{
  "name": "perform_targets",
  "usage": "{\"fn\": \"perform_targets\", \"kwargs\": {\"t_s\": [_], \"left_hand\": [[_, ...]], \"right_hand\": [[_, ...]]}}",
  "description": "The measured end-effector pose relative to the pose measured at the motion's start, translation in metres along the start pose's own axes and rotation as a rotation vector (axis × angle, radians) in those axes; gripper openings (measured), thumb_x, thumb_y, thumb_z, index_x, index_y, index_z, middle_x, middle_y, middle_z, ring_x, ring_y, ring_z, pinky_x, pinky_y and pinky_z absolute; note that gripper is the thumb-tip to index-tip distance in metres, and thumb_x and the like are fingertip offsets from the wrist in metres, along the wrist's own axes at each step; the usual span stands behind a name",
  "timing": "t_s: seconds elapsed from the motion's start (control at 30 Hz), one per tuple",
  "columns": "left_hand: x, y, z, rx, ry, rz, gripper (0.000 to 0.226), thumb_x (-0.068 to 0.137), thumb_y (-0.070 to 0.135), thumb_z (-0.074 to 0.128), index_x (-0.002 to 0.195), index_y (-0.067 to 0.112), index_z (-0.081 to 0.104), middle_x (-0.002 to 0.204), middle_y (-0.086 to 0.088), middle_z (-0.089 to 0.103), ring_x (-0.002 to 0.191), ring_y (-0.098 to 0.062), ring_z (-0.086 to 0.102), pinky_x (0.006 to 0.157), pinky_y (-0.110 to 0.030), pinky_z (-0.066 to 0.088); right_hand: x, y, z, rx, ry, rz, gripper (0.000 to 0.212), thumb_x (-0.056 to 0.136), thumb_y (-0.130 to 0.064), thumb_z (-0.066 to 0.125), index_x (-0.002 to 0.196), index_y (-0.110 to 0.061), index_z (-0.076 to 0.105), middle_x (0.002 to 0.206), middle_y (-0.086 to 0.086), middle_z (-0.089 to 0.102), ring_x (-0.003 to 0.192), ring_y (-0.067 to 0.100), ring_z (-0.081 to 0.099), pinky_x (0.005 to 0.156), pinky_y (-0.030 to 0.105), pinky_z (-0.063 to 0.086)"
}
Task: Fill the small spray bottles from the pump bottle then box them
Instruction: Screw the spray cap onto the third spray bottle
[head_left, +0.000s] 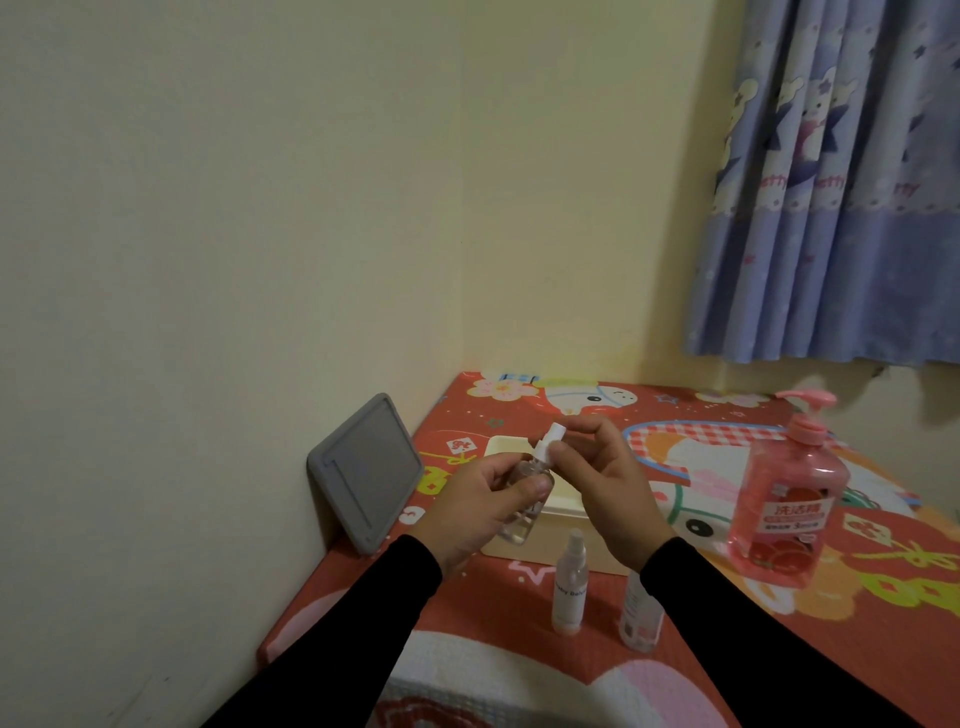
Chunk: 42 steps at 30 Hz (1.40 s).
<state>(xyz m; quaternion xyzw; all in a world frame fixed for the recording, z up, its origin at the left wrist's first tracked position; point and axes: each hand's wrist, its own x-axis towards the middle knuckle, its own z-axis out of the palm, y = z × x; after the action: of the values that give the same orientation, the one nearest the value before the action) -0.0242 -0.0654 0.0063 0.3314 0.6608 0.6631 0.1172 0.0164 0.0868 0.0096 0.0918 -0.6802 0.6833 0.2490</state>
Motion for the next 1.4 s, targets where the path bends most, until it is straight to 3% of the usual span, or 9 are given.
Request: {"fn": "perform_targets", "kwargs": {"t_s": [0.17, 0.4, 0.6, 0.8, 0.9, 1.0, 1.17, 1.3, 1.4], "left_hand": [[0.001, 0.002, 0.003, 0.03, 0.015, 0.004, 0.016, 0.091, 0.023, 0.065, 0.102, 0.013, 0.07, 0.081, 0.009, 0.066, 0.079, -0.006, 0.06, 0.074, -0.021, 0.048], [0.001, 0.004, 0.002, 0.022, 0.032, -0.007, 0.009, 0.091, 0.022, 0.066, 0.098, 0.018, 0.071, 0.081, 0.003, 0.063, 0.077, -0.01, 0.058, 0.073, -0.028, 0.048], [0.002, 0.005, 0.005, 0.037, 0.022, 0.009, 0.015, 0.091, 0.023, 0.065, 0.104, 0.017, 0.071, 0.091, -0.002, 0.071, 0.084, -0.008, 0.062, 0.078, -0.025, 0.05], [0.003, 0.006, 0.004, 0.022, 0.016, 0.018, 0.005, 0.091, 0.02, 0.065, 0.091, 0.02, 0.07, 0.074, 0.011, 0.063, 0.071, -0.004, 0.057, 0.067, -0.02, 0.045], [0.003, 0.005, 0.004, 0.03, 0.028, 0.019, 0.009, 0.091, 0.021, 0.066, 0.095, 0.015, 0.071, 0.079, 0.005, 0.063, 0.075, -0.008, 0.058, 0.071, -0.024, 0.046], [0.002, 0.006, 0.007, 0.037, 0.024, 0.004, 0.012, 0.09, 0.023, 0.066, 0.1, 0.019, 0.071, 0.085, 0.003, 0.068, 0.079, -0.01, 0.062, 0.071, -0.026, 0.049], [0.003, 0.005, 0.006, 0.031, 0.035, -0.004, 0.015, 0.09, 0.021, 0.066, 0.103, 0.016, 0.071, 0.086, 0.001, 0.067, 0.078, -0.01, 0.061, 0.071, -0.026, 0.049], [0.003, 0.003, 0.005, 0.027, 0.04, 0.001, 0.014, 0.089, 0.02, 0.068, 0.101, 0.014, 0.071, 0.083, 0.0, 0.065, 0.079, -0.011, 0.059, 0.073, -0.028, 0.048], [0.003, 0.003, 0.007, 0.05, 0.03, 0.011, 0.017, 0.089, 0.02, 0.068, 0.104, 0.013, 0.071, 0.091, -0.01, 0.069, 0.082, -0.012, 0.061, 0.074, -0.025, 0.049]], "right_hand": [[0.003, 0.002, 0.003, -0.028, 0.038, -0.032, 0.022, 0.088, -0.011, 0.067, 0.105, -0.017, 0.054, 0.072, -0.007, 0.059, 0.072, 0.007, 0.06, 0.074, 0.028, 0.049], [0.003, 0.003, -0.002, -0.003, 0.014, 0.011, 0.02, 0.091, -0.016, 0.062, 0.109, -0.019, 0.055, 0.107, 0.015, 0.069, 0.104, 0.028, 0.065, 0.094, 0.042, 0.051], [0.006, 0.001, 0.0, -0.064, 0.066, -0.055, 0.023, 0.087, -0.011, 0.068, 0.103, -0.018, 0.053, 0.071, -0.003, 0.047, 0.068, 0.007, 0.051, 0.071, 0.029, 0.045], [0.004, -0.001, -0.003, -0.021, 0.012, 0.001, 0.019, 0.094, -0.007, 0.058, 0.109, -0.018, 0.052, 0.107, 0.021, 0.065, 0.103, 0.028, 0.062, 0.096, 0.043, 0.048], [0.004, -0.003, -0.002, -0.033, 0.007, -0.023, 0.021, 0.091, -0.008, 0.063, 0.105, -0.018, 0.052, 0.09, 0.022, 0.062, 0.086, 0.023, 0.061, 0.085, 0.04, 0.049], [0.005, -0.004, -0.001, -0.1, 0.052, -0.052, 0.024, 0.086, -0.013, 0.07, 0.102, -0.019, 0.053, 0.073, 0.002, 0.047, 0.068, 0.007, 0.05, 0.07, 0.025, 0.046], [0.002, -0.003, -0.003, -0.029, 0.006, 0.008, 0.017, 0.095, -0.011, 0.058, 0.109, -0.019, 0.054, 0.106, 0.012, 0.066, 0.097, 0.019, 0.064, 0.09, 0.034, 0.052], [0.002, -0.006, -0.006, -0.034, -0.011, 0.013, 0.019, 0.092, -0.006, 0.06, 0.108, -0.016, 0.054, 0.093, 0.014, 0.068, 0.083, 0.01, 0.066, 0.076, 0.021, 0.053], [0.003, -0.007, -0.004, -0.128, 0.04, -0.012, 0.022, 0.087, -0.014, 0.069, 0.102, -0.02, 0.054, 0.076, 0.011, 0.053, 0.068, 0.003, 0.055, 0.067, 0.017, 0.047]]}}
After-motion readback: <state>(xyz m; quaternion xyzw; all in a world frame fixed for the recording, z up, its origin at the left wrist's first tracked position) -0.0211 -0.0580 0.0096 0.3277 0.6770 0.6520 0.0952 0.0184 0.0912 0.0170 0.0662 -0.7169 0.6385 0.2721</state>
